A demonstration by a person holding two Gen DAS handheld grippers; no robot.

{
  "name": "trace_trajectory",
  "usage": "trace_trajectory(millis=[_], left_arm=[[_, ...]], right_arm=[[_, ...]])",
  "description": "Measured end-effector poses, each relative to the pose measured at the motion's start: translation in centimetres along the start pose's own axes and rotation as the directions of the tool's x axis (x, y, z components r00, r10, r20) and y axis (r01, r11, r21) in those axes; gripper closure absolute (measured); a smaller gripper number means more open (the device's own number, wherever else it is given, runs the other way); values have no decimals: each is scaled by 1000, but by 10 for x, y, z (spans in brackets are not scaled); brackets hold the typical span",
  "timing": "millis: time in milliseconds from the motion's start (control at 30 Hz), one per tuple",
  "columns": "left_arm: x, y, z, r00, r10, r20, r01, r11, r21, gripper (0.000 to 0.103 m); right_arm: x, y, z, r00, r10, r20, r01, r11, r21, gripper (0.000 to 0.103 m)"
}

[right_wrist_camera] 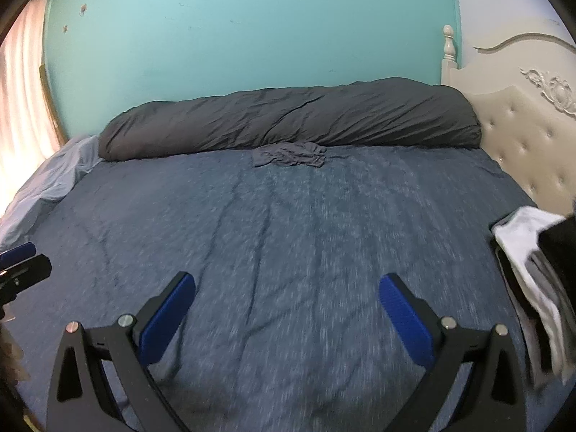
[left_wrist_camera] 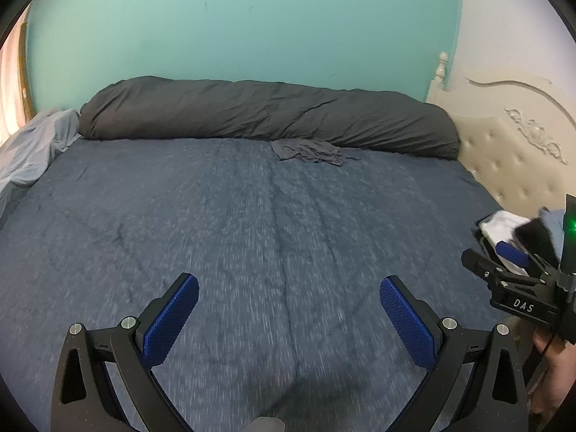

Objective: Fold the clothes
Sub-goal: 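Reach the right tool to the grey garment by the bolster and close it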

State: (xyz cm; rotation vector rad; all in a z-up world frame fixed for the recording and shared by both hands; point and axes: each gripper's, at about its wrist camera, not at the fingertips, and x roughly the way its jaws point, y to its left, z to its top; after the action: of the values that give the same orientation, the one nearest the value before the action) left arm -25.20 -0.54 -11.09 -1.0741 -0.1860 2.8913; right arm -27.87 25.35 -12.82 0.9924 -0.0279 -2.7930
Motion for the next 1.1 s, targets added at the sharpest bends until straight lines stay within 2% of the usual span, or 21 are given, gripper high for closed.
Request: trace_trajectory(millis=[400,933,1100], left_arm=[[119,16,54,998,6,-68,-6,1000,-2,0],[244,54,121,986,13,-165,-20,999,-39,0],[273,77,129,982,-5,-189,-13,995,-94,0]], right_arm=[[133,-15,56,998,-1,-55,0,1000,-16,0],[317,-4,151,990,-13,-142,7,999,-43,0],[376,-21,174,984,6,-177,1,999,42,0]])
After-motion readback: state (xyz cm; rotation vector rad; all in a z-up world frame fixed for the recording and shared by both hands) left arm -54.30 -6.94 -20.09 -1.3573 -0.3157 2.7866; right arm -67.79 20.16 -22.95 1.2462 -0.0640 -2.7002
